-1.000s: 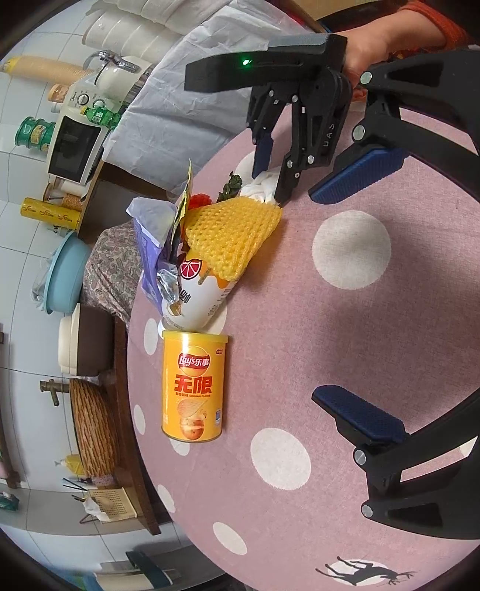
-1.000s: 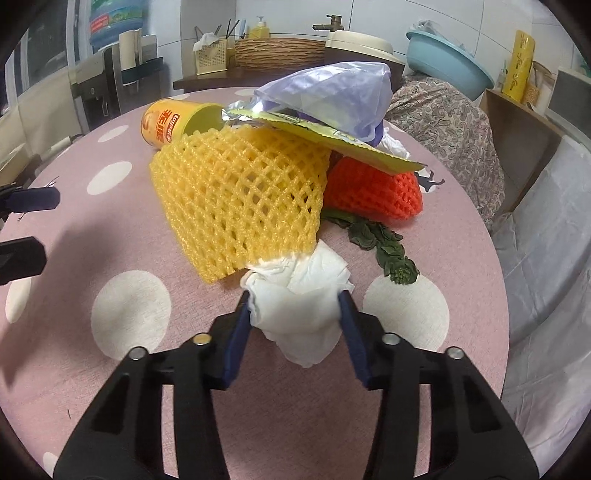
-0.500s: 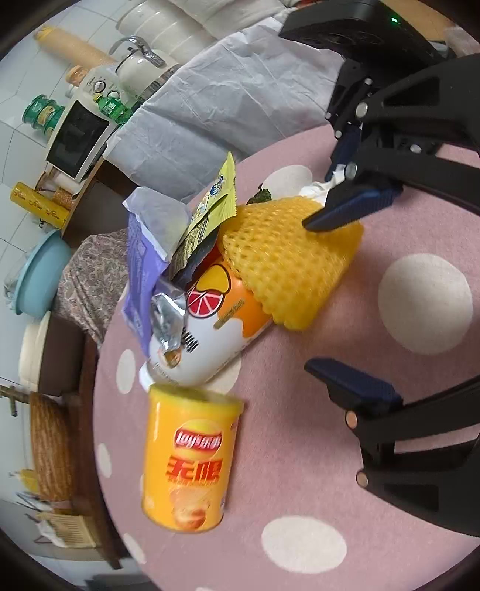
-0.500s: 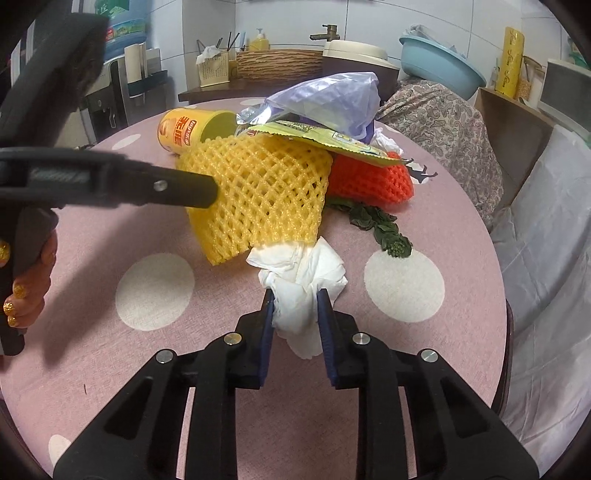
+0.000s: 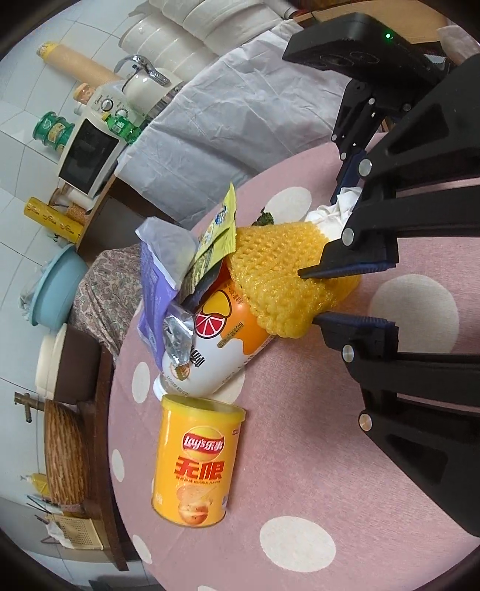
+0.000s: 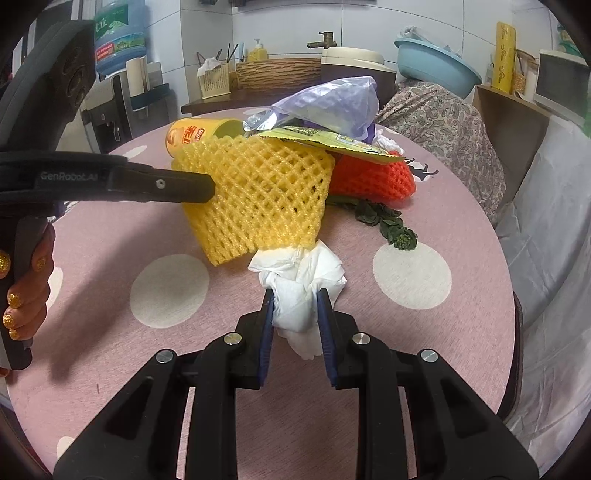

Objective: Collect trash
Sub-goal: 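Grasp the white tissue with the right gripper while the left grasps the yellow foam net, then carry the tissue and foam net over the brown bin with both grippers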

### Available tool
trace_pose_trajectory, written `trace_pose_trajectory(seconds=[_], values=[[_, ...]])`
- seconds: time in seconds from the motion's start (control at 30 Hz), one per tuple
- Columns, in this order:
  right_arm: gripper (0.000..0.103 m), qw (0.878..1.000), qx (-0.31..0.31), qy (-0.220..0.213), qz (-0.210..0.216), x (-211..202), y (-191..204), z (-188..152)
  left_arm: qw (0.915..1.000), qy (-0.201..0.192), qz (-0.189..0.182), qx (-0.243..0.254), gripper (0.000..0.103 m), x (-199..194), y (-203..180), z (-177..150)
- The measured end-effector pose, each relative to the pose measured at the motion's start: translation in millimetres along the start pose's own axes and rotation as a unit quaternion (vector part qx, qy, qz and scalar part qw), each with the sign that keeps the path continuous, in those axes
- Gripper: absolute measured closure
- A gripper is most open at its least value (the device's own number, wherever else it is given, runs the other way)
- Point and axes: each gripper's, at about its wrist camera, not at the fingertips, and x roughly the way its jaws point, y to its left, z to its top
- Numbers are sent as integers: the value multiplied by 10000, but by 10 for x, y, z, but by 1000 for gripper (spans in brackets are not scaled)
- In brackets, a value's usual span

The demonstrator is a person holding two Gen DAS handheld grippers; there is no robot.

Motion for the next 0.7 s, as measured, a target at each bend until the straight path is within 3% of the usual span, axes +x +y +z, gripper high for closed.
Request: trace_pose_trajectory(seconds=[0.4, 0.57, 0.7], values=[[79, 9976, 380, -544, 191, -588, -9, -272, 9952, -702, 265, 632, 85, -778, -87, -279], [79, 9938, 771, -773, 189, -815, -138, -461, 9930, -750, 326, 849, 85, -806, -197, -387], [79, 9869, 1245, -1025, -73, -1044, -409, -644, 9927, -679, 97, 996, 85, -731, -380, -408]])
